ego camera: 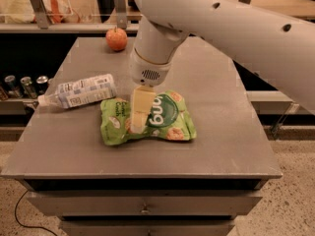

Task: Move green rice chip bag near apple

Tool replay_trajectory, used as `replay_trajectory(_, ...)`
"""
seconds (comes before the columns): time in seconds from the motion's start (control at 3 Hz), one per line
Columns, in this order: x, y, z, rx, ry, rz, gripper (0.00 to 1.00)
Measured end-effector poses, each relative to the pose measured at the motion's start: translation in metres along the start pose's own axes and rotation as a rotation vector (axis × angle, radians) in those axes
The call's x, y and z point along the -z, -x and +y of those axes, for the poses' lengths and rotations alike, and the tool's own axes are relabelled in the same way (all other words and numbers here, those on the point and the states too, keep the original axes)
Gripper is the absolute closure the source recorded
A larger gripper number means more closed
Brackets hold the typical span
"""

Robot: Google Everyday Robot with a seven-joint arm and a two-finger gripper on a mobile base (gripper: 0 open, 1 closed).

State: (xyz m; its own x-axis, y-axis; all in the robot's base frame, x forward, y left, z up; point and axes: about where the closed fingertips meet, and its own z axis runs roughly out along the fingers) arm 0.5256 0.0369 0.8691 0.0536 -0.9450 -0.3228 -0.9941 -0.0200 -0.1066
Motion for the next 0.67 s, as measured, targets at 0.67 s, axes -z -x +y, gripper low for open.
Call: replay_trajectory(0.67,-0.0210,-0.0099,0.0077,-0.059,0.020,0.002,0.18)
